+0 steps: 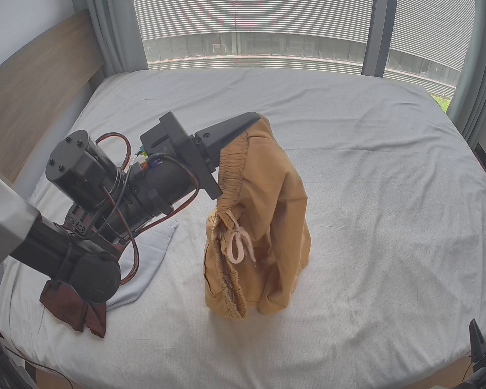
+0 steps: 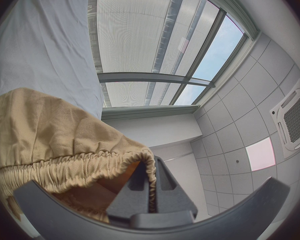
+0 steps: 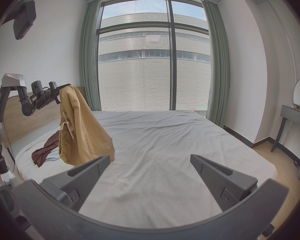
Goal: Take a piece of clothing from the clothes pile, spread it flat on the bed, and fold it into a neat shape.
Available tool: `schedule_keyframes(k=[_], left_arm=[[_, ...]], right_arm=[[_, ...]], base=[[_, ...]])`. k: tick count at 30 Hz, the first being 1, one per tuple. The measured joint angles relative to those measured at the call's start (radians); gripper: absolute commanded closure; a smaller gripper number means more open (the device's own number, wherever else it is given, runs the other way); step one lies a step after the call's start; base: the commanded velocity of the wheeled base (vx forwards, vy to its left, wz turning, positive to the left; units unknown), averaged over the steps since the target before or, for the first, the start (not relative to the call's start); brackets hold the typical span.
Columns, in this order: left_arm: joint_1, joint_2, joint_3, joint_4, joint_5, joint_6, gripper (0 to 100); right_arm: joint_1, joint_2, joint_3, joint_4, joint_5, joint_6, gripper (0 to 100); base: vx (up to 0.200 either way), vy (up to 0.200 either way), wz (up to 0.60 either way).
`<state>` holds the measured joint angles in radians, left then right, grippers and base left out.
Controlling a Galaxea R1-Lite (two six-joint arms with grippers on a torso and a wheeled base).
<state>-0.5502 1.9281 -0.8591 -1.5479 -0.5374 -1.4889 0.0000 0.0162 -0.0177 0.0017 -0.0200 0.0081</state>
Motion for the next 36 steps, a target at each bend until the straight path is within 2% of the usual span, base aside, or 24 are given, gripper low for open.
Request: schedule_keyframes(k=[24,29,36], left_arm=[[0.018,-0.022,-0.005,0.0,0.0,0.004,100],[0.041,-0.033,-0.003,0.0,0.001,0.006,100],[0.06,-0.038,0.001,0.0,0.002,0.054,100]], right_arm=[[0.0,0.0,0.0,-0.003,0.0,0.008,0],[0.0,0.0,0.0,-0.006,0.004,0.011,0],[0.0,0.0,0.0,-0.006,0.009,0.01,0]], base=[[0.0,0.0,0.0],[0.0,0.0,0.0],[0.0,0.0,0.0]])
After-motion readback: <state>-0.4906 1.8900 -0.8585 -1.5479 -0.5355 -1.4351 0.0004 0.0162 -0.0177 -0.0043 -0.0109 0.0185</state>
